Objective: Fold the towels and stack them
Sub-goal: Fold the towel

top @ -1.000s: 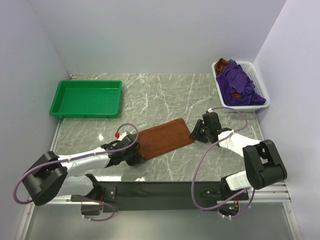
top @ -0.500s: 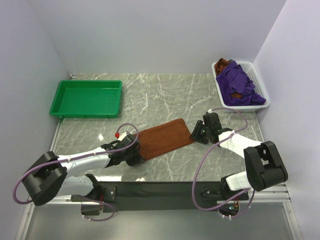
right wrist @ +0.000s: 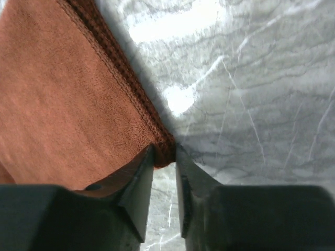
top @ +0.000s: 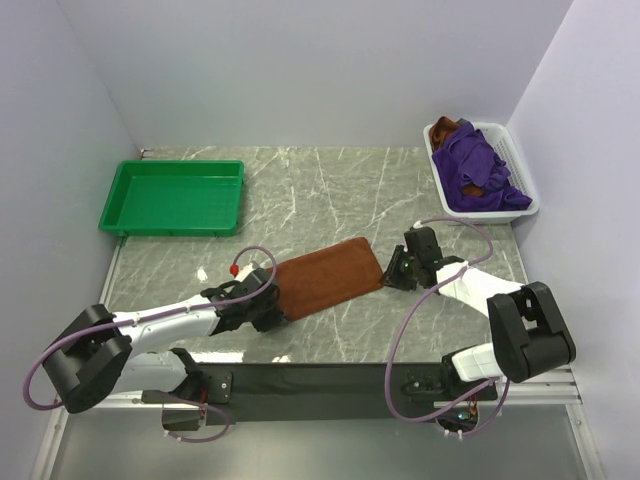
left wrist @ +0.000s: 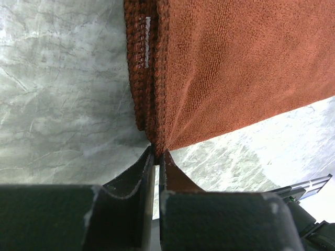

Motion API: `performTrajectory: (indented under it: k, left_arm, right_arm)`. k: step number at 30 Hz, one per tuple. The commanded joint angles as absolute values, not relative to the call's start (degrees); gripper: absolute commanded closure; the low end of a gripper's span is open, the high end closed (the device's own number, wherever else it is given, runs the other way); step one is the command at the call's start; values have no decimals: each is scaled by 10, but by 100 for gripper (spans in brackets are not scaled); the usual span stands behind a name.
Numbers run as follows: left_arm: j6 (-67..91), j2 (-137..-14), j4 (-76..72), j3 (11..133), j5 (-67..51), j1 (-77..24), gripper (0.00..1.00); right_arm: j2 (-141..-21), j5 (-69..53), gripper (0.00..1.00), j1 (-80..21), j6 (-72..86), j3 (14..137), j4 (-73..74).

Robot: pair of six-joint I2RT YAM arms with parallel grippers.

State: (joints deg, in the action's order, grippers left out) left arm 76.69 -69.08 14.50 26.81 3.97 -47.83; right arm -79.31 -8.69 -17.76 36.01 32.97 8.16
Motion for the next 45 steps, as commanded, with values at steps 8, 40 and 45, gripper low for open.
performTrajectory:
  k: [8,40,45]
  left_arm:
    - [757,-651,203,314,65,-481,99]
    - [547,-702,268,516,37,-261,99]
    - [513,-755,272,584,47,-233,99]
  right_arm:
    - [-772,-62,100,-182,343,346,158]
    - [-895,-84,100,-181,280,724,247]
    - [-953,-81,100,-179,269,800,249]
